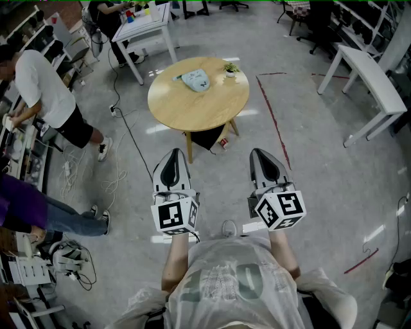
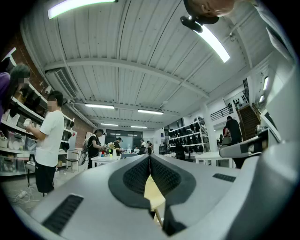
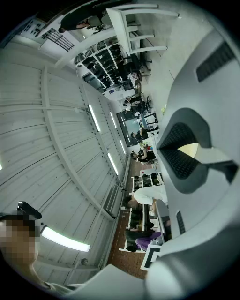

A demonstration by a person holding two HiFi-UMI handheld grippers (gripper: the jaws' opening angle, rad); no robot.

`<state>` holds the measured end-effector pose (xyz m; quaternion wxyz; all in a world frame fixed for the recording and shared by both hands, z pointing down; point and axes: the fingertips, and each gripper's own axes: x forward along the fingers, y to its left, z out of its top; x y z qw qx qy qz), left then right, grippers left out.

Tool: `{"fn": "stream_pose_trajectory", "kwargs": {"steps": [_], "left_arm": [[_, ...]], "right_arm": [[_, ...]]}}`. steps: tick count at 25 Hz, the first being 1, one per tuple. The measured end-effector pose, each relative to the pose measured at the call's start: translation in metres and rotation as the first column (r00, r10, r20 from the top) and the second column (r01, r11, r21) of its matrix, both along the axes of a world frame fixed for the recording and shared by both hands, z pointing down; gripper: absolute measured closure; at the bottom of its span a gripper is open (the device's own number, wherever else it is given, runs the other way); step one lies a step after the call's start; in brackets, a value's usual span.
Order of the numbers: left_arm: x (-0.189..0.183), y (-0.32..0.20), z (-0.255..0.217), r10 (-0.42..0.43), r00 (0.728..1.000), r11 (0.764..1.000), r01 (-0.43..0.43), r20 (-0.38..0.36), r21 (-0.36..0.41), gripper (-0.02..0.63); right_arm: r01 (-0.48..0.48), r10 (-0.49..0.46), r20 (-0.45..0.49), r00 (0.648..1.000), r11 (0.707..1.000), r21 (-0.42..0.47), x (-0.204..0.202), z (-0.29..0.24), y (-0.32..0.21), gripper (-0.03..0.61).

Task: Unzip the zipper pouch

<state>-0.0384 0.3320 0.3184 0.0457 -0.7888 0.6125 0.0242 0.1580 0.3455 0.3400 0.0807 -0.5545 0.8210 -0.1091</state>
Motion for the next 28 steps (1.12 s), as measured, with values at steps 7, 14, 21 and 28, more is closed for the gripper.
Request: {"fn": "stream_pose_trajectory", "kwargs": {"steps": [7,14,21,28], "left_arm": [[0.000,-0.007,0.004,0.007,1.000,1.000,-0.006,0.003,-0.009,0.586],[0.003,-0.012,0.005,0.008,1.000,1.000,-0.008,-0.005,-0.012,0.586],[0.000,-0.009,0.008,-0.012,1.000,1.000,0.012,-0.004,-0.018,0.586],[-0.009,-0.030,0.000,-0.019,1.000,1.000,0.019,-0.008,0.020,0.586]], "right_arm": [[0.002,-0.002,-0.022,1.000,1.000,-0.004,-0.003,0.002,-0.006,0.549],[0.024,-0.024,-0.005,1.000,1.000,0.005,0.000,-0.002,-0.008,0.549],[0.070,-0.070,0.020,0.997,0.997,-0.019,-0.006,0.004,-0.005,0.549],[0.060,-0.060,-0.005,0.998,0.998,-0.014,-0.012,0.006,-0.025,0.549]]}}
